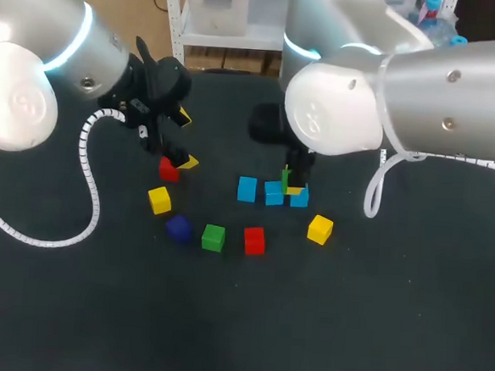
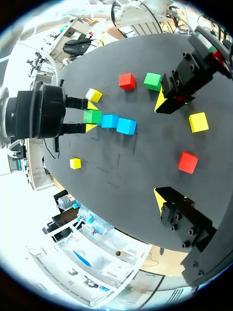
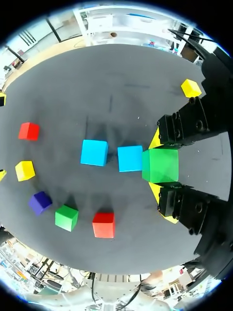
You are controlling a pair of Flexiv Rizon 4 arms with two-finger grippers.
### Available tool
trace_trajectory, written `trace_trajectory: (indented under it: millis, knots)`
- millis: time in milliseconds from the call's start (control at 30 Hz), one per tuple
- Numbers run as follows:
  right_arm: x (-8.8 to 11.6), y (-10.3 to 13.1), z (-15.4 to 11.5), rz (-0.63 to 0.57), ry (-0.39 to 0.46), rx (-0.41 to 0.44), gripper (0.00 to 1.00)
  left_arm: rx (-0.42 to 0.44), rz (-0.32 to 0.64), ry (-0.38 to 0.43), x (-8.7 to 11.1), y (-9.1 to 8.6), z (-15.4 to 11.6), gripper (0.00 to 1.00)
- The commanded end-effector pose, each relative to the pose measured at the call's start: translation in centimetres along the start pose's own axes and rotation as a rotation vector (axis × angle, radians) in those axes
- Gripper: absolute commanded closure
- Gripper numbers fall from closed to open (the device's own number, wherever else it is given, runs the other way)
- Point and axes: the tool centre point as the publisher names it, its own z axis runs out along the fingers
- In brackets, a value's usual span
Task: Place the blue cubes, place green cubes on the blue cubes, place the yellow cubes on the green cubes, then place the red cubes on the yellow cubes, and place purple cube on the red cubes.
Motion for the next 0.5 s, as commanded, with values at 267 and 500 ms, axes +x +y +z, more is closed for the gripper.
trace_trajectory:
  millis: [267,500]
  knots:
    - [0.26,-0.21,0.27,-0.002,0.002,-0.004,1.0,0.001,0.004,-0.007,0.2,-0.01,0.0,0.0]
    - [0.21,-0.46,0.41,-0.01,0.009,-0.006,1.0,0.001,0.004,-0.007,0.2,-0.01,0.0,0.0]
